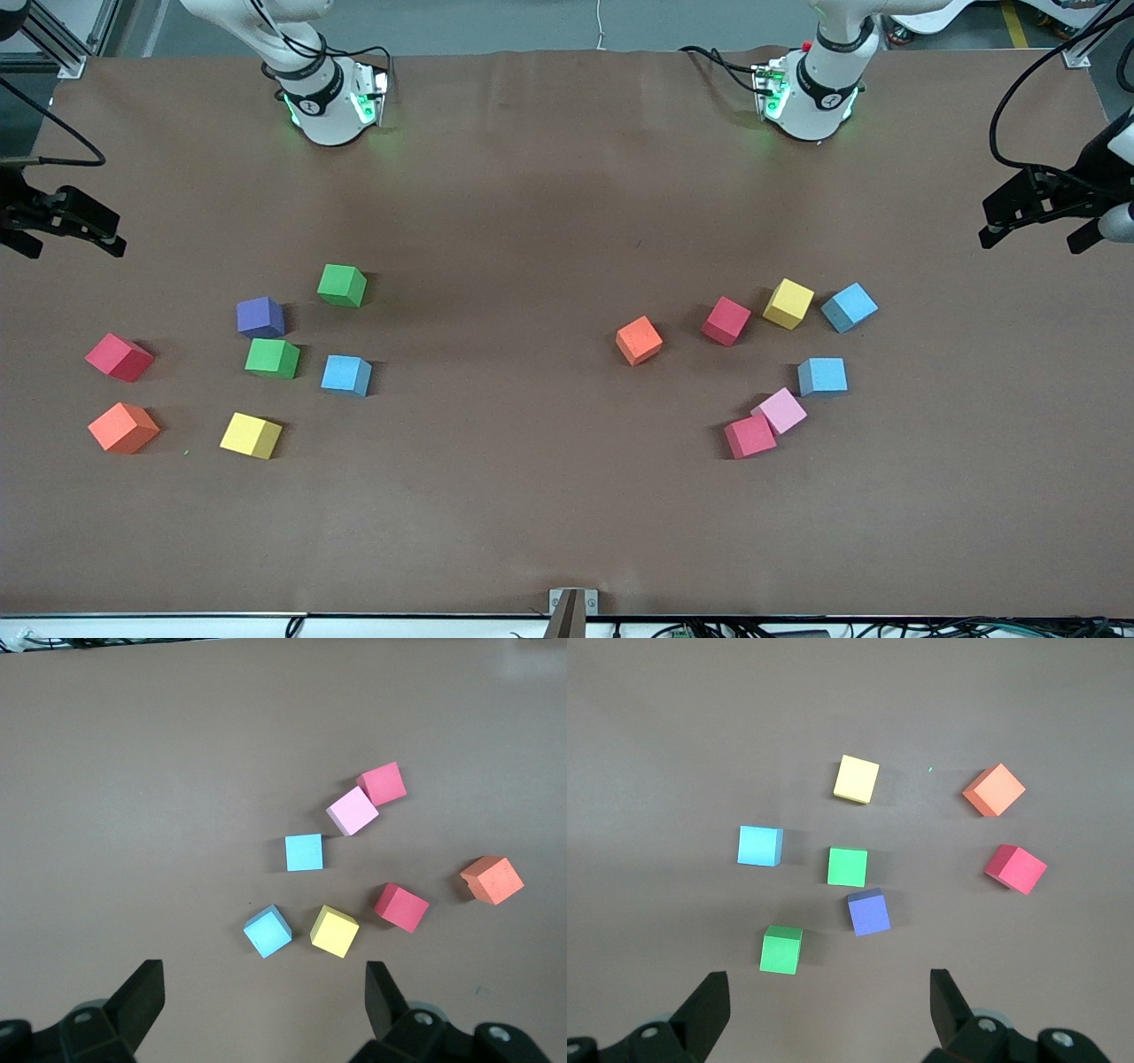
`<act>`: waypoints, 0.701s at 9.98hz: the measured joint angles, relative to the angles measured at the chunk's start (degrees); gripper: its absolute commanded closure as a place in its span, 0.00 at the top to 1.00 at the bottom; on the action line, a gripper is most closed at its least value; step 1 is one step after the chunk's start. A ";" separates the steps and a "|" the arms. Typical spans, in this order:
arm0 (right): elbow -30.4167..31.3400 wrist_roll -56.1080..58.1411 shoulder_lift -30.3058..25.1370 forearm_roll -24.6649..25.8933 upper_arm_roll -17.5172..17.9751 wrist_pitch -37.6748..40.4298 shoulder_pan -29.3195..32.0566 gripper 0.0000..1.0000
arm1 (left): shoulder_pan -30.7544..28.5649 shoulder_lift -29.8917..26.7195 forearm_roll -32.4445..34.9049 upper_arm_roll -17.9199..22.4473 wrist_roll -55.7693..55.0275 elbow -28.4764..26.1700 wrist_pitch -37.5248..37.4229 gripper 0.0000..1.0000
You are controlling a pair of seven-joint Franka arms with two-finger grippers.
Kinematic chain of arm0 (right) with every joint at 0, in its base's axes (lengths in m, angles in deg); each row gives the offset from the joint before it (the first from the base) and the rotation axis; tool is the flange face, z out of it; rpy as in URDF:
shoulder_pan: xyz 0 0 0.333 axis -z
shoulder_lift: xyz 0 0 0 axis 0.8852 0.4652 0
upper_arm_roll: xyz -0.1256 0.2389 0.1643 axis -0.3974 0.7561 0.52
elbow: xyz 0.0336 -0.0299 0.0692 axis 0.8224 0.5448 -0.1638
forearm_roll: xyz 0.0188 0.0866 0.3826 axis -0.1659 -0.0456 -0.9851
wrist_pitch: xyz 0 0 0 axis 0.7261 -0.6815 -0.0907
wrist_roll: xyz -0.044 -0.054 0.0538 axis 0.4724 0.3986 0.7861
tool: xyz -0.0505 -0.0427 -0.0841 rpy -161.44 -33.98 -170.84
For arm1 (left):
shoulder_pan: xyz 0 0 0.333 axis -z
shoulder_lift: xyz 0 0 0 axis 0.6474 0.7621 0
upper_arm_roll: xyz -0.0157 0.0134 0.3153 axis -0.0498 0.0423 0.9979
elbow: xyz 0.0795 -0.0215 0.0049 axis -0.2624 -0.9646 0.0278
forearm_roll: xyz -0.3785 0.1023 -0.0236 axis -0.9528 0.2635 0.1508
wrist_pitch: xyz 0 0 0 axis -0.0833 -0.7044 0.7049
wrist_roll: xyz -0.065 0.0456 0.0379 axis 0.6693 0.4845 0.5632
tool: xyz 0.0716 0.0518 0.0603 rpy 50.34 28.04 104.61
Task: Arrange 11 blocks into digit 3
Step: 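Grasp the green block with the right gripper while the left gripper grasps blue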
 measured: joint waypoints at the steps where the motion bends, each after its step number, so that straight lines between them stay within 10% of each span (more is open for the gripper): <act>1: 0.00 0.00 0.00 0.00 0.00 0.00 -0.01 0.99 | -0.02 0.00 0.00 0.00 0.00 0.06 -0.06 1.00; 7: 1.45 0.00 0.76 -0.03 0.10 -2.33 -0.64 0.99 | -0.78 2.52 -0.73 -0.01 -0.27 -6.48 1.65 1.00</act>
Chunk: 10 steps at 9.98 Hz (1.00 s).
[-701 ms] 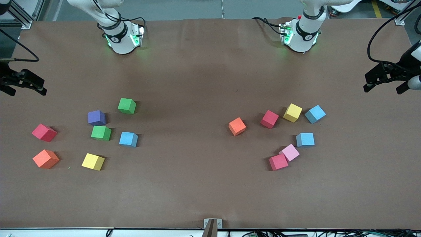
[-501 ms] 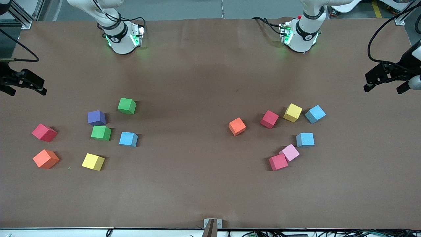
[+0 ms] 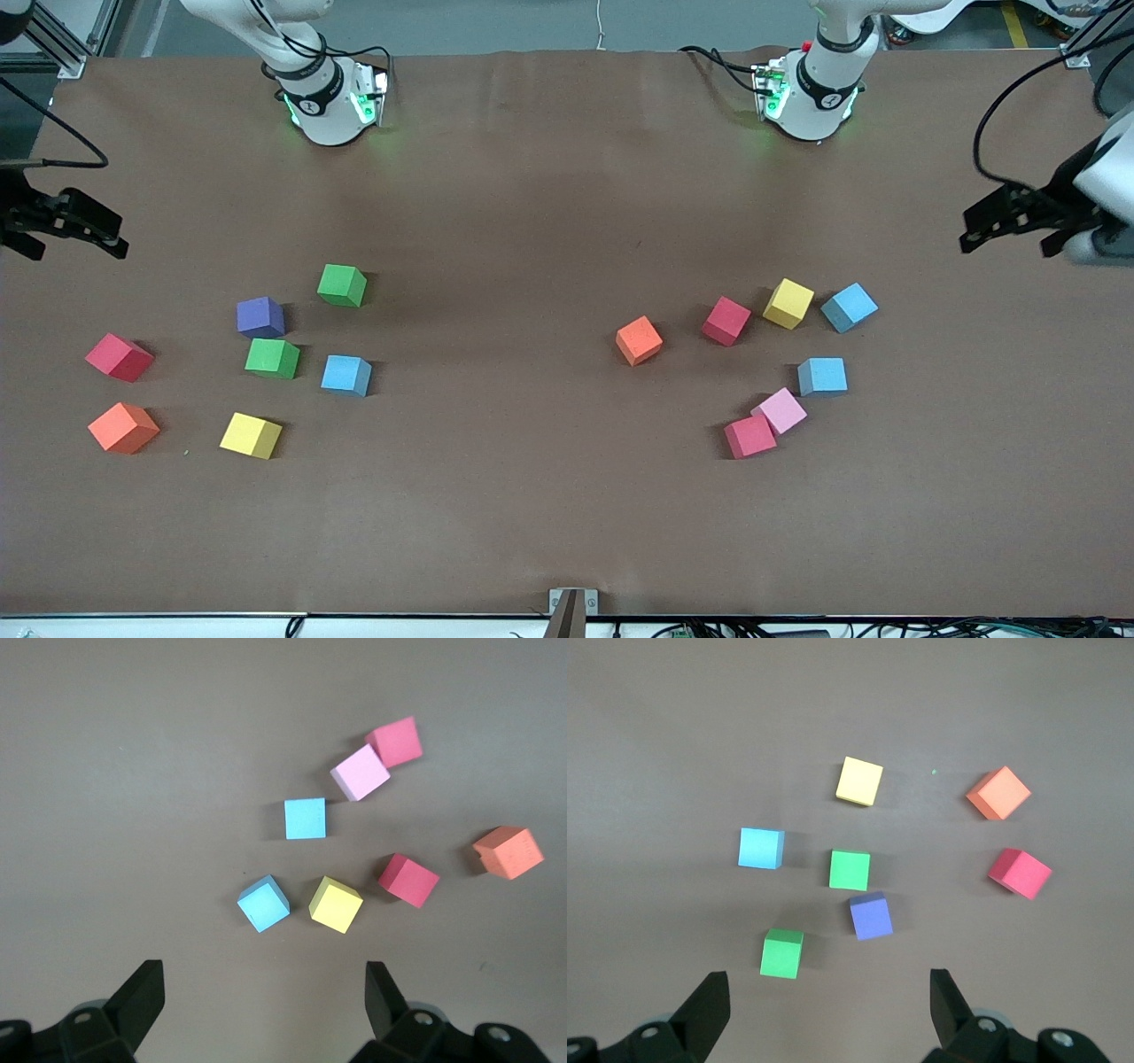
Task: Arrange 11 blocks into digit 3
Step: 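Grasp the green block with the right gripper while the left gripper grasps blue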
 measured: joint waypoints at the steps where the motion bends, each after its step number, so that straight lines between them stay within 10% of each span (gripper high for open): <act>1: 1.64 -0.02 1.32 -0.05 0.12 -2.48 -1.25 0.99 | 0.11 2.76 -0.01 -0.14 0.00 -2.43 3.97 1.00; 10: 32.33 -3.23 6.31 -7.35 0.26 -25.37 -5.79 0.98 | 2.77 24.81 -0.02 -0.67 -3.32 -14.65 39.78 1.00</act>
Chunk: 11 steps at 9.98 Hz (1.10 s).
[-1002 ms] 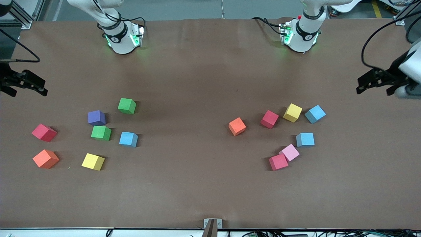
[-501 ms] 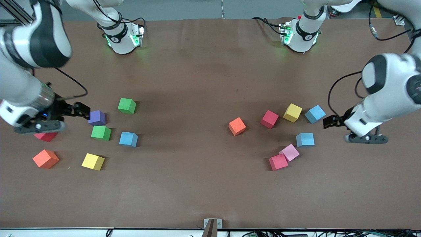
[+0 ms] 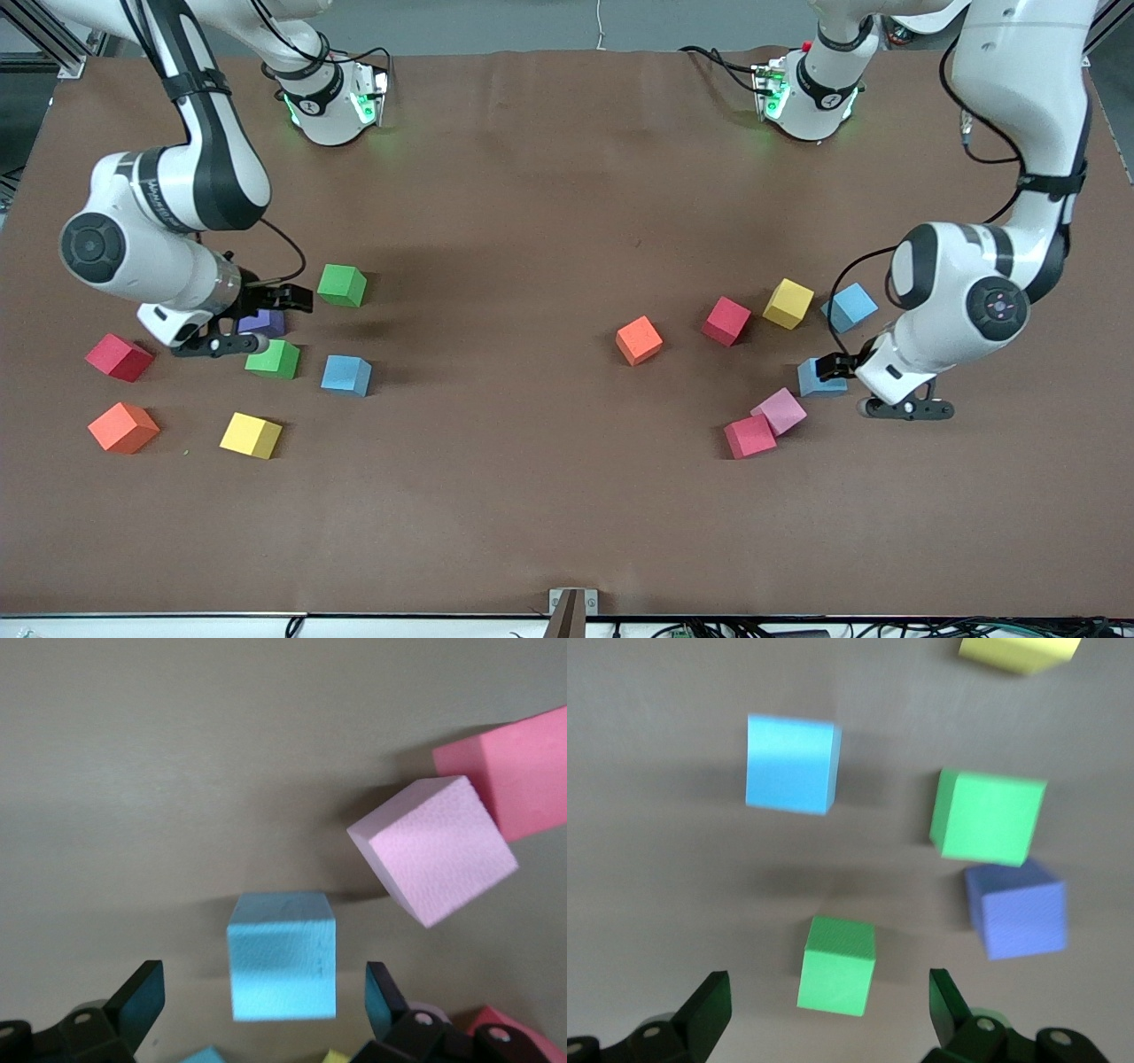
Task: Arrange 11 blocks into digit 3
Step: 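Grasp the green block with the right gripper while the left gripper grasps blue, then place blue at center with the left gripper while the right gripper lifts green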
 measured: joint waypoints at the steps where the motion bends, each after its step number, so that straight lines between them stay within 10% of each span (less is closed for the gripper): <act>1: 4.57 -0.12 -1.92 -0.86 0.03 -2.19 -0.02 0.97 | 0.06 1.33 0.00 -0.04 -0.05 0.01 1.03 1.00; 3: 12.45 -2.03 -4.31 -1.20 0.08 -9.80 -0.64 0.97 | 0.04 2.47 0.00 -0.05 -0.05 -0.11 2.20 0.96; 8: 24.35 -9.27 -5.49 -1.29 0.13 -25.22 -4.22 0.97 | 0.02 3.39 0.00 -0.13 -0.05 -2.38 3.20 0.31; 11: 26.27 -10.23 -5.75 -1.29 0.13 -28.24 -5.99 0.97 | 0.01 2.03 0.00 -0.31 -0.05 -1.58 3.01 0.26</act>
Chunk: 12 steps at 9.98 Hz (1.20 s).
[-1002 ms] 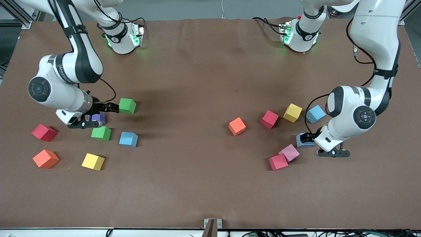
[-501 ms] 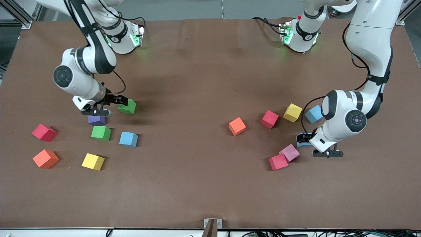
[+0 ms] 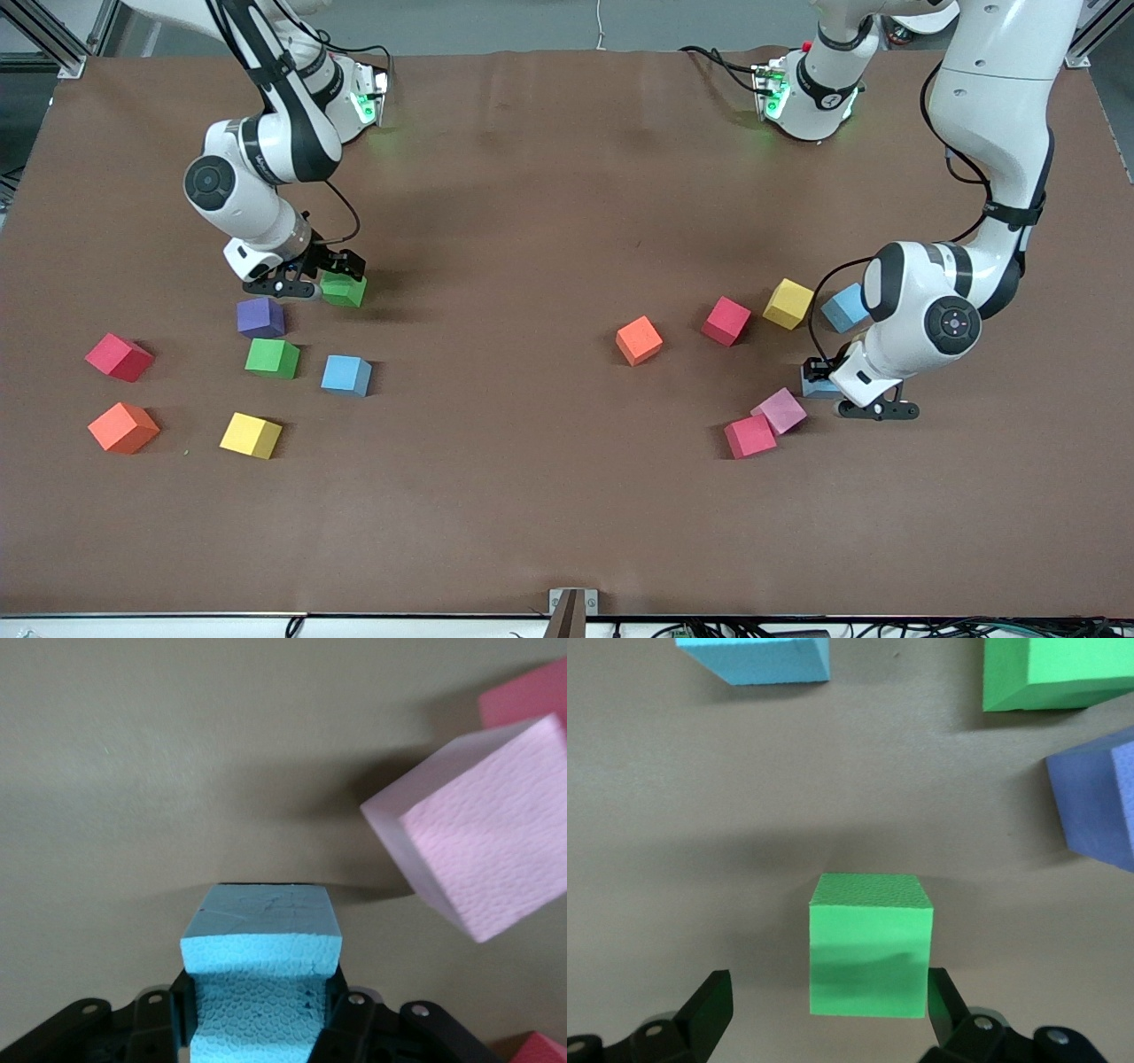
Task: Arrange 11 blocks into digit 3
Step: 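Place blue at center with the left gripper while the right gripper lifts green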
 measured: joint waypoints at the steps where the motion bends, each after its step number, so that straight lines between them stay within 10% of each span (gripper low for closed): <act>1: 0.13 -0.01 0.00 0.00 0.00 -0.17 -0.10 0.98 | -0.05 -2.52 0.00 -0.54 0.00 1.04 -2.00 0.26; 5: 0.80 0.01 0.95 0.27 -0.77 -3.57 0.25 0.98 | 0.20 -14.88 -0.30 -13.98 -20.53 2.15 -15.00 0.26; 9: 1.17 0.09 6.00 0.47 -0.86 -8.11 0.41 0.97 | 7.43 -12.50 -0.30 -23.57 -41.01 2.11 -14.87 0.26; 11: 1.21 0.12 6.89 0.55 -0.84 -7.87 0.41 0.63 | 14.34 -8.52 1.74 -23.62 -46.42 2.27 -14.43 0.26; 12: 1.23 0.13 7.04 0.56 -0.80 -7.29 0.40 0.27 | 17.11 -6.23 2.70 -23.65 -48.13 2.33 -13.68 0.26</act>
